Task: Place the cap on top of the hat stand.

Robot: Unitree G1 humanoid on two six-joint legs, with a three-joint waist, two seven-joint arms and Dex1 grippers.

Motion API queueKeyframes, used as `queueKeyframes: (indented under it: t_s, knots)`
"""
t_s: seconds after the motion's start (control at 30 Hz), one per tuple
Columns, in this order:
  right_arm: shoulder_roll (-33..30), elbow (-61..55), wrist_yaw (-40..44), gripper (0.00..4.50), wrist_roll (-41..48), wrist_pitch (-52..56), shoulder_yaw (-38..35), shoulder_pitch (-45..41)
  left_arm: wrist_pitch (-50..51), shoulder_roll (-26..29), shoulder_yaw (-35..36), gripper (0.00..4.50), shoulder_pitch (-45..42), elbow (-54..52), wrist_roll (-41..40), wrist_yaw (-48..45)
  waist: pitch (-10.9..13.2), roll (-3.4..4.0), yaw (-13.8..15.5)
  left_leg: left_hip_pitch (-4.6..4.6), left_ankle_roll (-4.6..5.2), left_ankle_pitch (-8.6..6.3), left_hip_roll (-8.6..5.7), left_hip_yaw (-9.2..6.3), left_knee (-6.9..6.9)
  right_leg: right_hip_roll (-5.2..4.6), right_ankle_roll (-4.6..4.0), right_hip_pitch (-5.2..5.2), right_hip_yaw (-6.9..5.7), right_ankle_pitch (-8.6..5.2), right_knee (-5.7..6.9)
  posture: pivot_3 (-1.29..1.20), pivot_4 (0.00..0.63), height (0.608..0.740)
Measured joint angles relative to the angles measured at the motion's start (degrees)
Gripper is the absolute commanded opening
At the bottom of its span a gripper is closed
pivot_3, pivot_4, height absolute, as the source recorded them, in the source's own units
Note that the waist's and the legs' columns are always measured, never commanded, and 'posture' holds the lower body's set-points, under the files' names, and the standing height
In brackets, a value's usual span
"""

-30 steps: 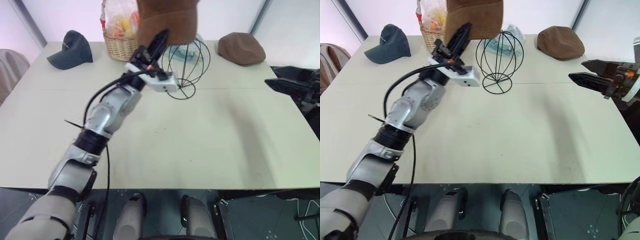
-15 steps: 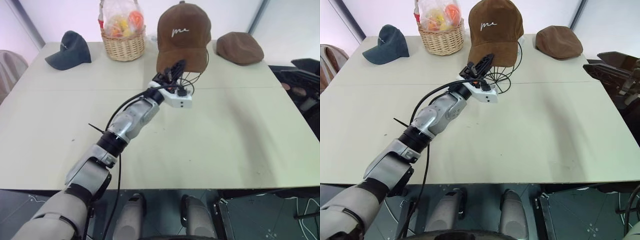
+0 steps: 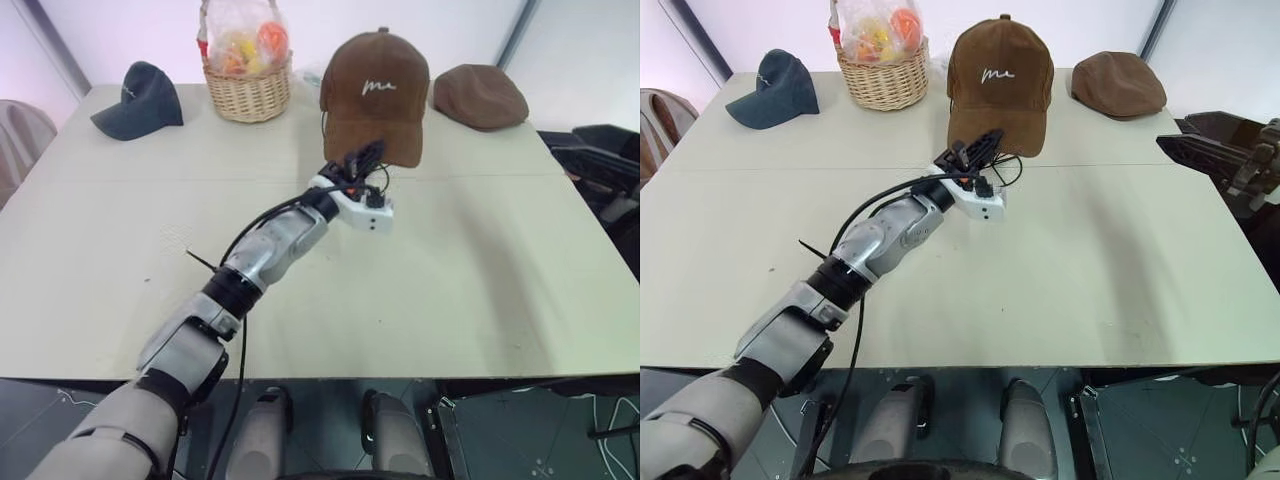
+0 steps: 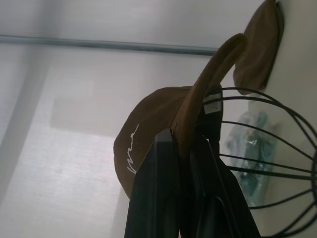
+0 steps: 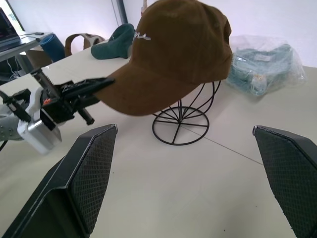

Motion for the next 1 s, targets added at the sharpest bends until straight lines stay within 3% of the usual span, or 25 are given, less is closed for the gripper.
queueKeyframes:
  t_s: [0.57, 1.0]
  knots:
    - [0.64, 0.38, 0.43, 4.5, -0.03, -1.67, 0.0, 0.72, 0.22, -0.37, -0.14, 0.03, 4.28, -3.95, 0.11, -2.89, 0.0, 0.0, 0.06, 0.02, 0.0, 0.0, 0.0, 0.0, 0.02, 0.0, 0.0, 0.04, 0.0, 0.0, -0.01, 0.0, 0.15, 0.74]
    - [1.44, 0.35, -0.78, 4.5, 0.04, -1.74, 0.01, 0.5, 0.83, 1.13, -3.05, 0.03, 2.74, 0.94, 3.01, -2.63, 0.0, 0.01, 0.0, 0.06, 0.0, 0.0, 0.0, -0.01, 0.05, -0.01, 0.0, 0.09, 0.0, -0.01, 0.0, 0.0, 0.15, 0.74]
